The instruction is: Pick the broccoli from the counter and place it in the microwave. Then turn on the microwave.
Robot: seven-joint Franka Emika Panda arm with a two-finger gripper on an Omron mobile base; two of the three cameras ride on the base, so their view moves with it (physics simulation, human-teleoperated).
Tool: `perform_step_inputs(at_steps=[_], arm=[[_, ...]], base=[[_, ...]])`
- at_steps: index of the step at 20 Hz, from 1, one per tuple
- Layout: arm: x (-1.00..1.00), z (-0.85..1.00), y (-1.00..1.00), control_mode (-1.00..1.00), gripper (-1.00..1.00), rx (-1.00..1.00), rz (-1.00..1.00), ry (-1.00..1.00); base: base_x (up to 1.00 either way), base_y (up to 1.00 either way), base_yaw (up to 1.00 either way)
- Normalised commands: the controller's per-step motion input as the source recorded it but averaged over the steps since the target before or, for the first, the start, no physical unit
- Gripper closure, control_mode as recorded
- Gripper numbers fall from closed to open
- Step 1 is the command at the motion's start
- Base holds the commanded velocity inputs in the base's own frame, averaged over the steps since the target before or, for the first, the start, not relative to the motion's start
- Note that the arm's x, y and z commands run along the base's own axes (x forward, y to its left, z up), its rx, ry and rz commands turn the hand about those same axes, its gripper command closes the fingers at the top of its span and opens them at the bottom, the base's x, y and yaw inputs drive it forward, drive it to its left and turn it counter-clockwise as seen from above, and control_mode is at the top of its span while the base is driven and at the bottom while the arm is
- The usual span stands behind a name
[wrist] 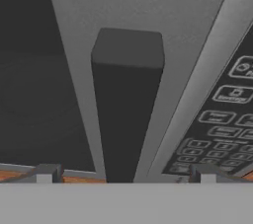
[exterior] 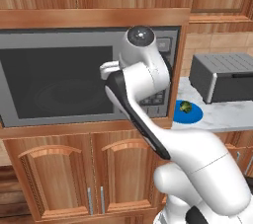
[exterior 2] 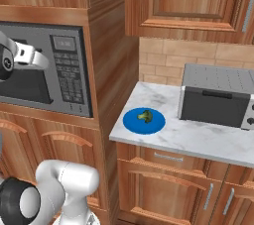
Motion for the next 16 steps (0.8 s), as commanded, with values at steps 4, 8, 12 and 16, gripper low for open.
perform_step_inputs(at_steps=[4, 8, 12, 16], arm=[[0.27, -0.19, 0.1, -1.0, -1.0, 0.0, 0.0, -0.04], [0.29, -0.15, 0.04, -1.0, -1.0, 0.0, 0.0, -0.02], [0.28, -0.18, 0.0, -1.0, -1.0, 0.0, 0.0, -0.02], [0.31, -0.15, 0.01, -1.0, -1.0, 0.0, 0.0, -0.01]], base=[[0.0, 0.0, 0.0], [0.0, 0.0, 0.0], [0.0, 0.0, 0.0], [0.0, 0.0, 0.0]])
